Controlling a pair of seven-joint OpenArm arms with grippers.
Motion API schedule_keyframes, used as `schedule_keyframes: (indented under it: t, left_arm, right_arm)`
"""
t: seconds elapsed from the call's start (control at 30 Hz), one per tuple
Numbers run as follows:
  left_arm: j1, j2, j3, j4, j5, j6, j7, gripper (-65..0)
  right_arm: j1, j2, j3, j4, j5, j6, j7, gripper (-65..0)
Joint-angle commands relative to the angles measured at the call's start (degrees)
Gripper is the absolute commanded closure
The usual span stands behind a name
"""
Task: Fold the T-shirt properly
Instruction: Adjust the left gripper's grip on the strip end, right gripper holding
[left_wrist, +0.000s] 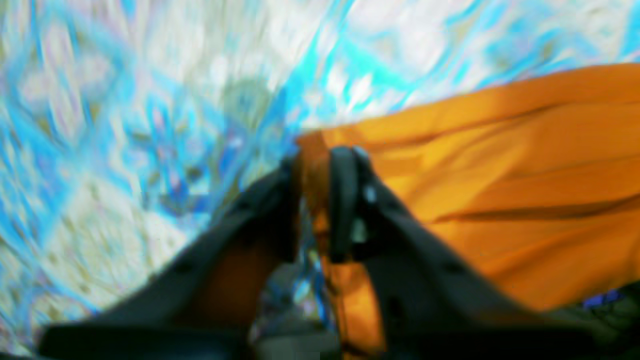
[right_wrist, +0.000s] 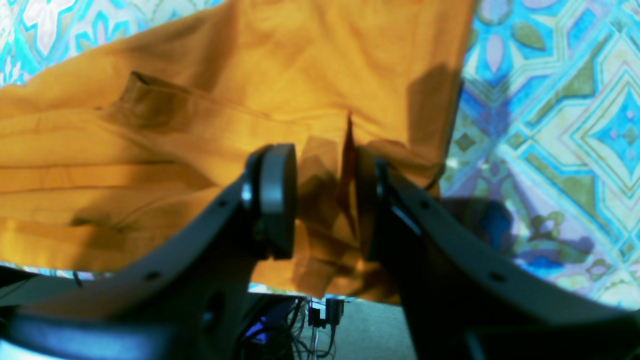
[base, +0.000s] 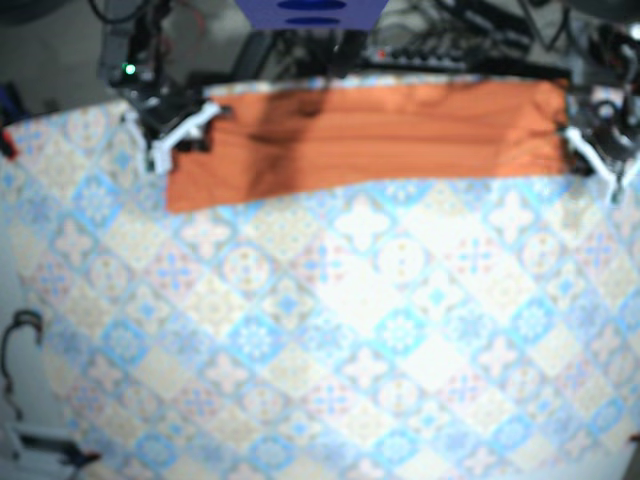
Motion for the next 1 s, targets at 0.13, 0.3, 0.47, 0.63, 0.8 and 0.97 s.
schedule_keyframes:
  t: [0.13,0.3,0.47,0.63,0.8,0.97]
  left_arm:
    - [3.1,-1.2,-0.8,0.0,-0.7,-0.1,-0.5,-0.7]
    - [5.7,-1.2,-1.1,-0.1,-1.1,-0.1,-0.5,-16.0]
    - [8.8,-1.3,-4.1,-0.3,-5.7,-0.1,-0.5,-25.6]
    - [9.7,-1.7,-4.9,-1.2,-10.7,-0.1,-0.3,-26.6]
    - [8.3,-3.2,-6.1,-10.6,-20.3,-0.1,2.6,-26.6]
    - [5.0,-3.1,-3.7,-17.7,-24.1,-0.2,3.9,-27.1]
  right_arm:
    - [-0.1,0.4,0.1,1.0,0.5,0.2,0.9,-19.5]
    - [-0.1,0.3,0.0,1.0,0.5,0.2,0.9,-19.5]
    - [-0.3,0.3,0.0,1.0,0.4,0.2,0.9,-19.5]
    - [-0.9,0.3,0.0,1.0,0.4,0.2,0.9,-19.5]
    - [-1.6,0.3,0.0,1.0,0.4,0.2,1.4,-19.5]
    - [-1.6,0.3,0.0,1.0,0.4,0.2,1.4,-19.6]
